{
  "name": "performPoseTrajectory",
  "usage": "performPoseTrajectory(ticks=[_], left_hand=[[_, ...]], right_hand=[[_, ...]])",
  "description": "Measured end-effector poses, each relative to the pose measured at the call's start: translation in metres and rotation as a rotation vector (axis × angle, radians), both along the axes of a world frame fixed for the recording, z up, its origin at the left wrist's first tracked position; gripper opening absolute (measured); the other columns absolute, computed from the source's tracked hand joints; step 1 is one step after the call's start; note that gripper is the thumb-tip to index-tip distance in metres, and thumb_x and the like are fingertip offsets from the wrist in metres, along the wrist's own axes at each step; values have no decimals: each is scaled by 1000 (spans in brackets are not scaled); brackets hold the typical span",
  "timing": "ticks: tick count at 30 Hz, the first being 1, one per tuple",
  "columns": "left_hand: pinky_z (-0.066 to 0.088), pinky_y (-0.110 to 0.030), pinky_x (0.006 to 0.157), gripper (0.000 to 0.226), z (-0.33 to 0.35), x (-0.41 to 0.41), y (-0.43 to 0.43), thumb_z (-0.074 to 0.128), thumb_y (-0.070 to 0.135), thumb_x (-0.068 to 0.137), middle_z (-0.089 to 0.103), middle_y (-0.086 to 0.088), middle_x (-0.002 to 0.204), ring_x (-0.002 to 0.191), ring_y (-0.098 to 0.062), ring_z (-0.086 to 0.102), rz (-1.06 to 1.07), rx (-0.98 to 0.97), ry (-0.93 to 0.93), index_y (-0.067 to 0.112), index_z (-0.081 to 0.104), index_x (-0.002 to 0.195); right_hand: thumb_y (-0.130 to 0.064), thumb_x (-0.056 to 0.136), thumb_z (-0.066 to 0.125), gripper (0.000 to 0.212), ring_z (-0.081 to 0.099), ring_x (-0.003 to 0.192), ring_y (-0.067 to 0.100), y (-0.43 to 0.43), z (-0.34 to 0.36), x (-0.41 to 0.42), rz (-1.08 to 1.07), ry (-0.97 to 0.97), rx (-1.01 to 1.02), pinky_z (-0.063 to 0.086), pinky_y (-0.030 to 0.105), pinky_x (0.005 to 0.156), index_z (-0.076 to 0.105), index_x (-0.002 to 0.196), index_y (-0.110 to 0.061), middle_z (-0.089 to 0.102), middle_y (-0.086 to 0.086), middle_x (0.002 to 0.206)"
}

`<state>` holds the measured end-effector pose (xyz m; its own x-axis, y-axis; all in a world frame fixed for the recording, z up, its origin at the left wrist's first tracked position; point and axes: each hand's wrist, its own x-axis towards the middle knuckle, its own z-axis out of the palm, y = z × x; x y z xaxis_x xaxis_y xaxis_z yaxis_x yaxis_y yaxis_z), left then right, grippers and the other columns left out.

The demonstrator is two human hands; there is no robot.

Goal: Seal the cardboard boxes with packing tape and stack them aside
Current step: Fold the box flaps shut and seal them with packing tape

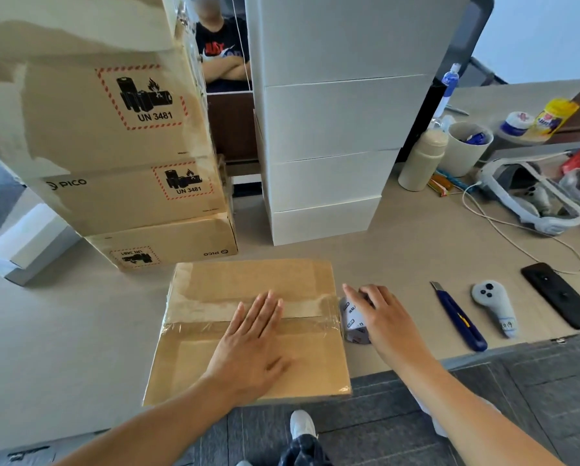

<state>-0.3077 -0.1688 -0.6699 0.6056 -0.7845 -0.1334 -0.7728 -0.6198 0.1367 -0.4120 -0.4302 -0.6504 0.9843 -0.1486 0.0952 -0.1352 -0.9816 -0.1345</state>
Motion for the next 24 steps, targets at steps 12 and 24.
performPoseTrajectory(ticks=[12, 24], left_hand=[[-12, -47, 121, 74, 21, -8, -31, 1, 74, 89, -26, -13, 161, 147, -30, -29, 18, 148, 52, 42, -11, 154], [-16, -43, 121, 106, 21, -48, -118, 26, 81, 87, -37, -9, 155, 144, -25, -35, 277, 132, 79, 16, -29, 150]], right_hand=[[2, 38, 92, 98, 63, 88, 26, -20, -8, 15, 24, -15, -2, 57, 35, 69, 60, 130, -8, 62, 7, 102], [-13, 79, 65, 77, 41, 119, 26, -60, -16, 31, 192, 10, 276, 40, 35, 102, 29, 148, -9, 45, 6, 134]])
